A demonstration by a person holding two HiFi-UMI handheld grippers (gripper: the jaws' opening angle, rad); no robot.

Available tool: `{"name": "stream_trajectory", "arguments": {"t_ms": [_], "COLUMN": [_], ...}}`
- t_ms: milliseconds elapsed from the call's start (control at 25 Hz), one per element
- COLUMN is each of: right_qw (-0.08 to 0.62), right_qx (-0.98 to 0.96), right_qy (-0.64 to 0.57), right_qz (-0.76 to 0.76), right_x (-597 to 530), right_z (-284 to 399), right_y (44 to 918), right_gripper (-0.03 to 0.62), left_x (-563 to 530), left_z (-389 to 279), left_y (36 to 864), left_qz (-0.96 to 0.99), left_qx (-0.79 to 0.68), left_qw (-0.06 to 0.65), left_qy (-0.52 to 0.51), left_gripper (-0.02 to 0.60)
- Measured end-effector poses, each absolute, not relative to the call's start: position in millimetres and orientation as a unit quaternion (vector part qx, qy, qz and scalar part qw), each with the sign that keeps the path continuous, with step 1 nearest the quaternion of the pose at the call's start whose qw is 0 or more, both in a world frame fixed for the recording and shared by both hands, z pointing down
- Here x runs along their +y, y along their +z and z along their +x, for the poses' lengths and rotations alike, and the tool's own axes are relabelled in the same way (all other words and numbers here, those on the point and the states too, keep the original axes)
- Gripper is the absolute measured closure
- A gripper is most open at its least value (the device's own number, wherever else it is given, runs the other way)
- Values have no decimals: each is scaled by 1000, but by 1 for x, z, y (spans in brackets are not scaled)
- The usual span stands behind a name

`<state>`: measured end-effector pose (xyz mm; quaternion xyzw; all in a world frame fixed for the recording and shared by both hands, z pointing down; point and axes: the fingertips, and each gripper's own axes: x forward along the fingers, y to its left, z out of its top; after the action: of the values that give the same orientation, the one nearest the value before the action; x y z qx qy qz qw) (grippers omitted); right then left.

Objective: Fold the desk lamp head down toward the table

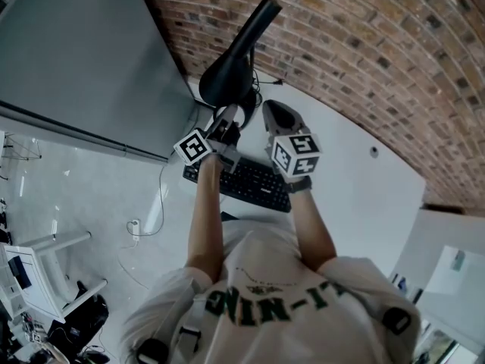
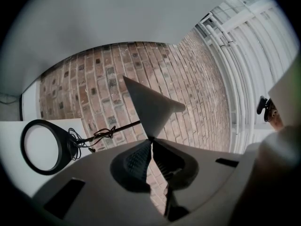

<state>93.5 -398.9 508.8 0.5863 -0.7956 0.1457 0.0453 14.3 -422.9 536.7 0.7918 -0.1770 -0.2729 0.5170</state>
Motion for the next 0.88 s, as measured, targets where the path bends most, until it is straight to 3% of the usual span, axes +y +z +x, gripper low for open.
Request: {"name": "stream_trajectory", "arguments": {"t_ms": [480, 640, 880], "right_qw": [48, 48, 42], "right_qx": [-791, -792, -795], "right_qy": [141, 136, 128], "right_qz": [593, 593, 592], "right_x": [-396, -392, -384], "right_z": [100, 99, 102], "right_y": [506, 501, 491], "right_gripper": [574, 576, 575], "left_x": [-422, -419, -413], "left_z": [17, 3, -15], "left_y": [540, 566, 556], "left_qz": [795, 820, 831], "left_qx": [-176, -244, -248], "left_qw": [514, 481, 455], "left_qy": [-270, -192, -204], "left_gripper": [571, 571, 571]}}
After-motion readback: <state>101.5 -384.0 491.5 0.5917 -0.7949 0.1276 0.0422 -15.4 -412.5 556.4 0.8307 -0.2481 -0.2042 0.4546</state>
